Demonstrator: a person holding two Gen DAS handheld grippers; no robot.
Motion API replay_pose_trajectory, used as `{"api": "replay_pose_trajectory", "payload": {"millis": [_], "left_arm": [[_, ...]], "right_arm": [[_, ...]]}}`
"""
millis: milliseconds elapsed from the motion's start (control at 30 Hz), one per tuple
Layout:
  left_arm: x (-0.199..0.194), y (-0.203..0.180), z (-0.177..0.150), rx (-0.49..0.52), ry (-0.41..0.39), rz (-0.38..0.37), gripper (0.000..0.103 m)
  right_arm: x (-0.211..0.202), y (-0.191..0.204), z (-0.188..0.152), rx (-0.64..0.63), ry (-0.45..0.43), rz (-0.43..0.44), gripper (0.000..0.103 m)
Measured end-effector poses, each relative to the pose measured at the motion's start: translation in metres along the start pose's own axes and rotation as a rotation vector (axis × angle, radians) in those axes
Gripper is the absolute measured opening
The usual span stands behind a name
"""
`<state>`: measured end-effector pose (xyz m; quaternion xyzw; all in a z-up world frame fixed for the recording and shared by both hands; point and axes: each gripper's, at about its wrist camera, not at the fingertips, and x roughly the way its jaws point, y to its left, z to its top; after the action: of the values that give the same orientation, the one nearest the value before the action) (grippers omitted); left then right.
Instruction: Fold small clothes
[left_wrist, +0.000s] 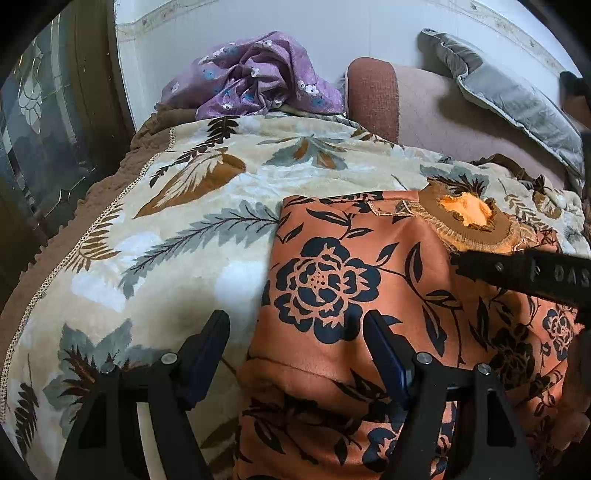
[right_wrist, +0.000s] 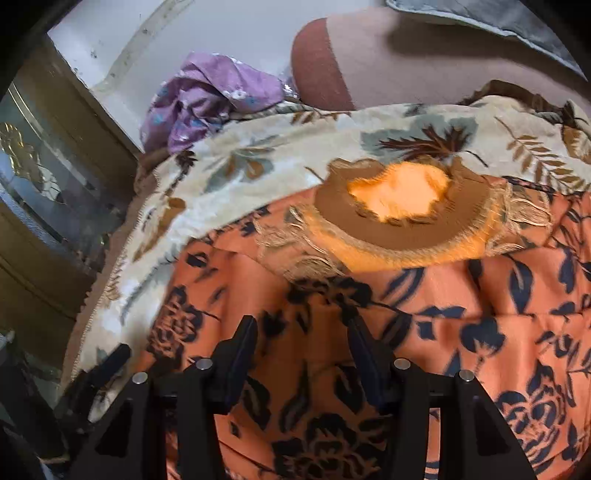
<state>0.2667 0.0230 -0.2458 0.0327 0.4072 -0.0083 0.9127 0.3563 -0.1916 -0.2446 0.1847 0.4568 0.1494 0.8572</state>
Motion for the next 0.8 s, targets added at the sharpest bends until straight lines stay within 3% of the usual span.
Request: {"api": "replay_pose_trajectory", "payload": {"millis": [133,300,600,700,800], "left_arm": [[0.003,0.000,-0.001,0.002,0.007,0.009,0.075],[0.005,0.000,0.000,0.002,0.008,0.016,0.075],[0.005,-0.001,-0.001,0.001,0.007,0.021,0.075],[0.006,-0.001,-0.002,0.003,0.009,0.021,0.075],[0.009,-0.003,-0.003,0.012,0.015,0.026,0.075]], "right_arm": [[0.027,-0.002,0.003,0.006,0.044,-0.029,0.056],[0.004,-0.011,0.007,0.036,0.022,-0.013,0.055],[-0.101,-0.072,-0.022,0.007,-0.118,-0.252,0.055],[-0.116,-0.101,-0.034,0.031,-0.096,-0.338,0.055],[-0.103,-0.131,-0.045,0.079,-0.026,-0.409,0.055]]}}
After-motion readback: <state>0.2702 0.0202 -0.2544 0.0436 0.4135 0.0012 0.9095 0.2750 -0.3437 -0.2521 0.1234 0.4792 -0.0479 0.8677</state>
